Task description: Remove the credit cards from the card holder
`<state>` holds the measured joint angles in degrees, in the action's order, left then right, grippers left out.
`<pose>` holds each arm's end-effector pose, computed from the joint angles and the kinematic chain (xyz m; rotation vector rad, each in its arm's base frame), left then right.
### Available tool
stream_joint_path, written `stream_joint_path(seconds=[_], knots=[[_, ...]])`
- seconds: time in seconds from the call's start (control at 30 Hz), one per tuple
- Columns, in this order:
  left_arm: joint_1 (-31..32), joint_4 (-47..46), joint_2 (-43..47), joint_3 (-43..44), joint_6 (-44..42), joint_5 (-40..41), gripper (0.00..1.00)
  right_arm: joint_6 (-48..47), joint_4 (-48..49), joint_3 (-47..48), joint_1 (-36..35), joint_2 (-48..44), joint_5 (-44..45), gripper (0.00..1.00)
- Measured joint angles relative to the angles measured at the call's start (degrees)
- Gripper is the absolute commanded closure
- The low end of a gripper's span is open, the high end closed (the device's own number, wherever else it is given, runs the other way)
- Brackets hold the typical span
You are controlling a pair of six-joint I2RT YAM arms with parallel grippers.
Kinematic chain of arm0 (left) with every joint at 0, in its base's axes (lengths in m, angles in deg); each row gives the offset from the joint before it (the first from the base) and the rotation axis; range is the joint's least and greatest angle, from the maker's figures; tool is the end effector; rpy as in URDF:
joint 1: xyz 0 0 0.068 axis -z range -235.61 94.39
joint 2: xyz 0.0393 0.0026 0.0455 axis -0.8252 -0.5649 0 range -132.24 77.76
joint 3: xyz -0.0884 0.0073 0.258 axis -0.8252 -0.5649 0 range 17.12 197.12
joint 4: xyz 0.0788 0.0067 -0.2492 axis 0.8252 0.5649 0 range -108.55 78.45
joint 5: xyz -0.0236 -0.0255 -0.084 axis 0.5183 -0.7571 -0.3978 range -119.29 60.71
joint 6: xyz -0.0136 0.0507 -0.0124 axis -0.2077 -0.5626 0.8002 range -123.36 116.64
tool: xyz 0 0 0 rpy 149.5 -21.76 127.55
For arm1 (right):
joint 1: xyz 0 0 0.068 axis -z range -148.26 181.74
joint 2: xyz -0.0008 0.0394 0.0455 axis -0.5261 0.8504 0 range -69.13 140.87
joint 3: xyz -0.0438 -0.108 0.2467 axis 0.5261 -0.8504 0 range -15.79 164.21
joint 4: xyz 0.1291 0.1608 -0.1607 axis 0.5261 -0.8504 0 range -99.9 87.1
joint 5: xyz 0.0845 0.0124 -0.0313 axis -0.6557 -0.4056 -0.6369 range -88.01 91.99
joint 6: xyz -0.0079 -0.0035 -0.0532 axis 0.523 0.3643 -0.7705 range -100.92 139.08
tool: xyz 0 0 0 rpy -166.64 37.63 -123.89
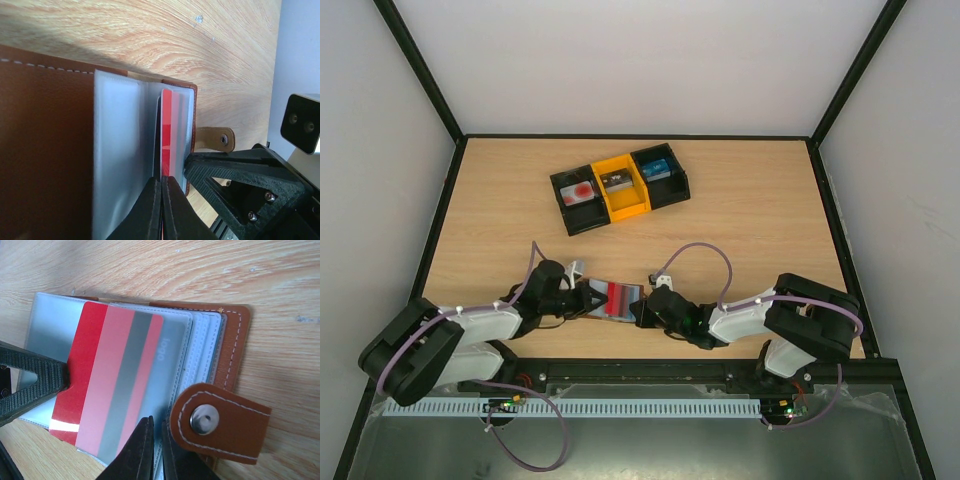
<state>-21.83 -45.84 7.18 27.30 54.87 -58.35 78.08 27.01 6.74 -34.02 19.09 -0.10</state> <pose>0.1513 -0.1220 0.1217 -0.1813 2.4469 -1.3842 0.1040 0.2342 0.1148 -0.1703 2.4864 1.1513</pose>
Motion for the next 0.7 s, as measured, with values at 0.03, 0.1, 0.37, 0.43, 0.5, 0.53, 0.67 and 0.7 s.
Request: stream_joint_path(seconds=[0.03, 0.1, 0.37, 0.43, 0.5, 0.53, 0.67, 0.7], knots=[[0.00, 0.02, 0.07, 0.00, -0.02, -0.07, 0.97, 0.00, -0.02, 0.00, 0.00, 0.00, 0.00, 0.92], [0.00, 0.02, 0.07, 0.00, -0.09, -0.09, 0.97, 0.02, -0.07, 0.02, 0.00, -0.04, -0.07, 0.91], [-0.07, 0.02, 0.04, 0.00, -0.17, -0.28, 0.97, 1.14, -3.17, 0.24, 0.00, -2.89, -1.49, 0.85], [-0.07, 0.02, 0.04, 0.00, -0.17, -0.31, 0.97, 1.46, -3.30, 0.55, 0.00, -3.30, -1.99, 0.85], [-0.07, 0.00, -0.04, 0.00, -0.20, -0.31, 0.97, 1.53, -3.52, 1.36, 0.00, -3.32, -2.29, 0.85], [-0.07, -0.02, -0.13, -0.02, -0.20, -0.33, 0.97, 1.51, -3.52, 1.70, 0.00, -3.32, -2.34, 0.85], [-0.07, -0.20, -0.66, -0.09, -0.20, -0.48, 0.97, 1.40, -3.56, 3.78, 0.00, -2.56, -2.43, 0.86], [-0.07, -0.22, -0.72, -0.11, -0.20, -0.52, 0.97, 1.31, -3.54, 4.20, 0.00, -2.14, -2.40, 0.87]])
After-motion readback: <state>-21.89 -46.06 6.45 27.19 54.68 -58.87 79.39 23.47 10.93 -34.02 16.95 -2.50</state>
